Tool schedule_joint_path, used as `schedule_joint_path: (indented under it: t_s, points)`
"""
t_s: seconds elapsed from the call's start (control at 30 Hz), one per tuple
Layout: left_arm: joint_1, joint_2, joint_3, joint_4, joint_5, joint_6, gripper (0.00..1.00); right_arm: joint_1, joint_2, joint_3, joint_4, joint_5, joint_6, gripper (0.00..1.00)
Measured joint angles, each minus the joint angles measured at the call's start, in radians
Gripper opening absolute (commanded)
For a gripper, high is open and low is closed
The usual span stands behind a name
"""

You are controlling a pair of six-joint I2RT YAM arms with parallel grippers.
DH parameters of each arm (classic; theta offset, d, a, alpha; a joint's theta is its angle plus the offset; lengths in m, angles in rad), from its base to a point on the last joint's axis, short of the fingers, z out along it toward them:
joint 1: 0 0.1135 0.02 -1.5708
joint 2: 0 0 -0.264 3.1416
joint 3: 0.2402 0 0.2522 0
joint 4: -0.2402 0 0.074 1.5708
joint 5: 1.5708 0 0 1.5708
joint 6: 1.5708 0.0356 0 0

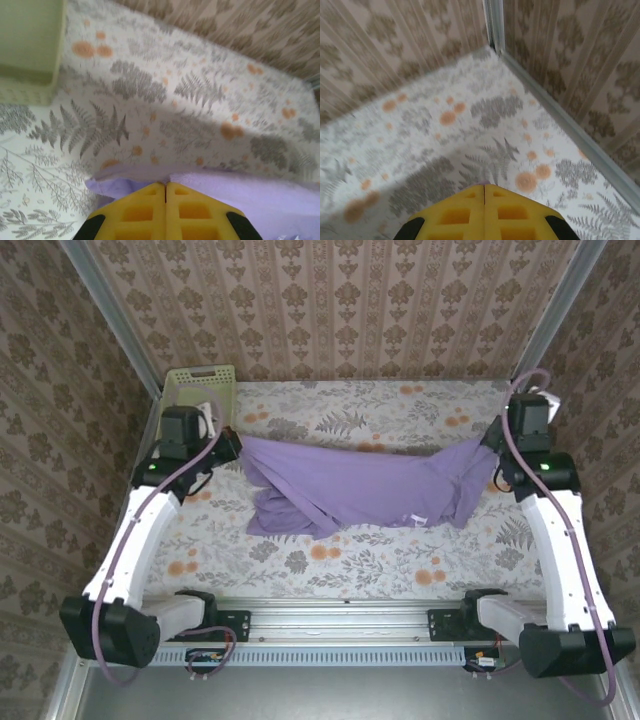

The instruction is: Fold the inside-out t-shirt

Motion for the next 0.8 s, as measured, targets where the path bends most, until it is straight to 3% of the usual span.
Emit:
schedule_joint_path:
  t_s: [0.27, 0.6, 0.7, 0.8]
  points:
    - [0.142, -0.209, 0.196, 0.005, 0.081, -0.001, 0.00, 0.000, -0.146, 0.387, -0.069, -0.019, -0.027, 0.00]
    - [0.153, -0.520, 0.208, 0.128, 0.101, -0.008, 0.00, 0.000, -0.265, 0.815, -0.102, -0.023, -0.060, 0.00]
    - [0.153, -0.509, 0.230, 0.133, 0.103, -0.008, 0.00, 0.000, -0.261, 0.869, -0.101, -0.023, -0.077, 0.00]
    - [0.153, -0.339, 0.347, 0.085, 0.149, -0.007, 0.00, 0.000, -0.224, 0.879, -0.100, -0.020, -0.095, 0.00]
